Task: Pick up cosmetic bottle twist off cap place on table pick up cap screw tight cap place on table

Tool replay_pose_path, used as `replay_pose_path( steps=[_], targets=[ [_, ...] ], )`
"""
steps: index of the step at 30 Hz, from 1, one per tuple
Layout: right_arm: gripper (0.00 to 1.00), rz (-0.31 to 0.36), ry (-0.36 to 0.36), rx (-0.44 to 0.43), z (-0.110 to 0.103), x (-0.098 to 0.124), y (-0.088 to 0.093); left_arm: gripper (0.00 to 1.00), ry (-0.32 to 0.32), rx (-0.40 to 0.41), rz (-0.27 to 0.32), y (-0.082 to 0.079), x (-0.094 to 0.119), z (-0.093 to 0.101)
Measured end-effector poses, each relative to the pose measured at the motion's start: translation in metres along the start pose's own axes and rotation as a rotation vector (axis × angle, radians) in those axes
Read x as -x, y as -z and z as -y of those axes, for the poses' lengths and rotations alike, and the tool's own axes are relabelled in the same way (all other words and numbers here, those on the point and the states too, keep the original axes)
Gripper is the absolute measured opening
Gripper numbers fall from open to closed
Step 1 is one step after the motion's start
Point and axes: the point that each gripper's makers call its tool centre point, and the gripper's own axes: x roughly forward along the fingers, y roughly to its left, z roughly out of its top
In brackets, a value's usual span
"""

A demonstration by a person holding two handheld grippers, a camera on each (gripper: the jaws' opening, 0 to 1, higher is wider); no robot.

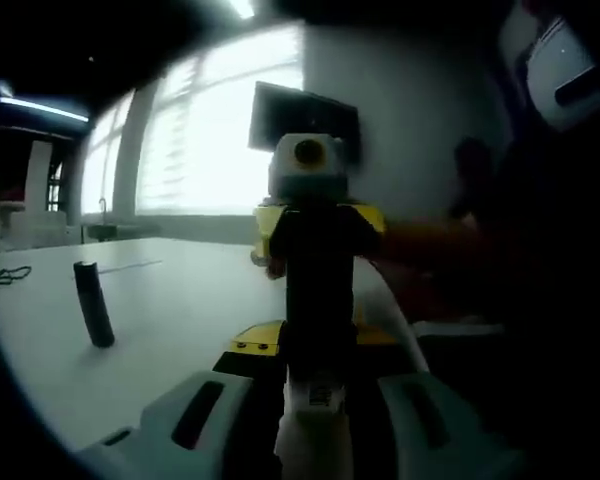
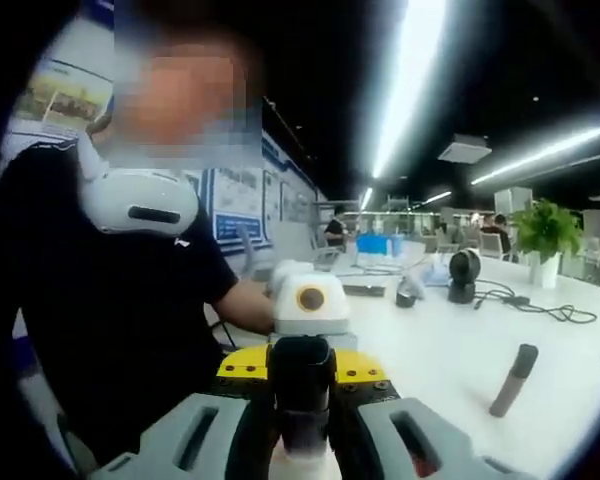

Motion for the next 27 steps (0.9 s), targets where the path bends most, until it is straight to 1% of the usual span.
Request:
replay_pose_path(
  steps=[6,11,17,18,20,21,22,23,24,26,27],
  targets=[
    [0.14,-0.002,-0.017,0.009,-0.004,0.001,0.0,0.12,0.014,-0.002,0.001,0.0,-0.001,0.003],
    [0.14,-0.017,-0.041,0.007,-0.003,0.0,0.0,0.13,0.004,-0.004,0.001,0.0,-0.001,0.001],
    [0.15,-0.02,-0.044,0.011,-0.004,0.001,0.001,0.13,0.005,-0.007,0.002,0.0,-0.001,0.002],
    [0.15,-0.021,-0.038,0.011,-0.003,0.001,0.001,0.13,0.005,-0.007,0.002,0.0,-0.001,0.002],
    [0.16,-0.024,-0.001,0.0,0.001,0.0,0.001,0.13,-0.02,-0.02,0.004,0.0,0.0,-0.003],
    [0.2,-0.022,0.021,0.0,0.003,0.001,0.001,0.13,-0.031,-0.04,0.005,-0.001,0.0,-0.005],
    [0.28,-0.018,0.025,-0.007,0.003,0.0,0.001,0.13,-0.034,-0.032,0.005,0.0,0.0,-0.005],
    [0.33,-0.006,0.033,-0.017,0.003,0.0,-0.001,0.13,-0.038,-0.032,0.004,-0.001,0.0,-0.006],
    [0.36,0.014,0.045,-0.032,0.003,0.0,-0.003,0.13,-0.045,-0.034,0.004,-0.001,0.0,-0.007],
    [0.32,0.036,0.091,-0.017,0.006,0.002,-0.006,0.13,-0.059,-0.035,0.003,-0.001,0.0,-0.009],
    [0.32,0.054,0.119,-0.014,0.007,0.001,-0.009,0.13,-0.068,-0.028,0.002,0.0,0.0,-0.011]
  ],
)
